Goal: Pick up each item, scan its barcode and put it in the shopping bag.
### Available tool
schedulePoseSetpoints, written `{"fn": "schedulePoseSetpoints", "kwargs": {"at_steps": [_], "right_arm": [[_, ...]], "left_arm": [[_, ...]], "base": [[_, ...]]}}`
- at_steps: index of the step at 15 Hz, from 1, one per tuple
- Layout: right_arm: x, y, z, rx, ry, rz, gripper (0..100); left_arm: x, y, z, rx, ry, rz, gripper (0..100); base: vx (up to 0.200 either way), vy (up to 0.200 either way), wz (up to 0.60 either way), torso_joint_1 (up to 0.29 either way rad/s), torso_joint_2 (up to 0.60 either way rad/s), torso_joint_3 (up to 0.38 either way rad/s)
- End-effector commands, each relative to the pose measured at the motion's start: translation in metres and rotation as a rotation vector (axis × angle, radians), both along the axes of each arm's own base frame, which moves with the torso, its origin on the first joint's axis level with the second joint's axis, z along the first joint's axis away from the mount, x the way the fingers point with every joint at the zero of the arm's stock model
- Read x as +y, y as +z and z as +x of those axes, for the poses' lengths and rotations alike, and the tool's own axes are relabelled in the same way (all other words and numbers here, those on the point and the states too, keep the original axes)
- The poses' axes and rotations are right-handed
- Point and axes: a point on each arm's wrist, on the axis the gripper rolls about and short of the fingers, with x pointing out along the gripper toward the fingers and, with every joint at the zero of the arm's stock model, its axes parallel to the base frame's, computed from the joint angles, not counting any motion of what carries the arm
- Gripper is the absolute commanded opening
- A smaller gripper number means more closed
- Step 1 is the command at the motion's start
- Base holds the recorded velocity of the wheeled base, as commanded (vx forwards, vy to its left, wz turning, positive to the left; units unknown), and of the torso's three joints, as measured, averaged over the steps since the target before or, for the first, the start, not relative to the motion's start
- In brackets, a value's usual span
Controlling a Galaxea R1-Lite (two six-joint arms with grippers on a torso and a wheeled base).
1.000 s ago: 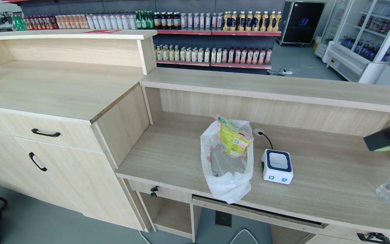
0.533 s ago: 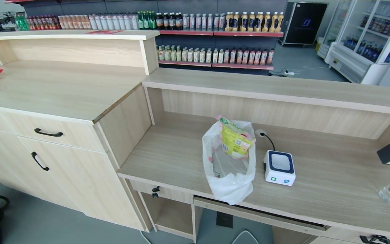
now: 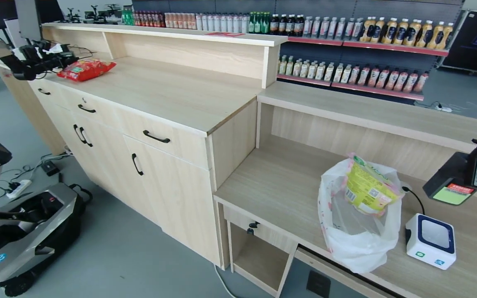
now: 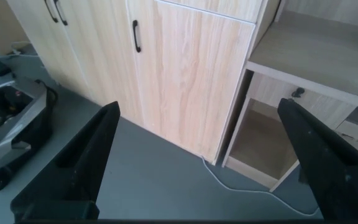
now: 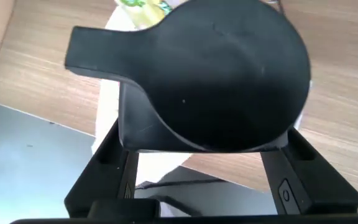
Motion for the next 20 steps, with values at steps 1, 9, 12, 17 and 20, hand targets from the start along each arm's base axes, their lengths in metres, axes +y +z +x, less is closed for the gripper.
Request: {"fn": "schedulePoseSetpoints", "kwargs": {"at_steps": [1,9,12,17,20], "right_arm": [[-0.003,-0.016,0.028,0.065,-0.016,0.047,0],[-0.021,-0.033,0.039,0.116,-0.124,0.125,0],[-0.047,-0.045,0.058,0.148,-0.223,0.171,0],[-0.069,-0.069,0.076,0.269,-0.348,0.135,0],[-0.071,-0.09,0.078,0.347,-0.4,0.102,0]], "left_arm": [[0.0,0.0,0.0,0.001,0.0,-0.001,100],[0.0,0.0,0.0,0.001,0.0,-0.001,100],[0.0,0.0,0.0,0.001,0.0,-0.001,100],[0.0,0.0,0.0,0.001,0.0,-0.001,100],[0.0,0.0,0.0,0.001,0.0,-0.001,100]], "base": [[0.0,0.0,0.0,0.0,0.0,0.0],[0.0,0.0,0.0,0.0,0.0,0.0],[0.0,0.0,0.0,0.0,0.0,0.0],[0.0,0.0,0.0,0.0,0.0,0.0],[0.0,0.0,0.0,0.0,0.0,0.0]]}}
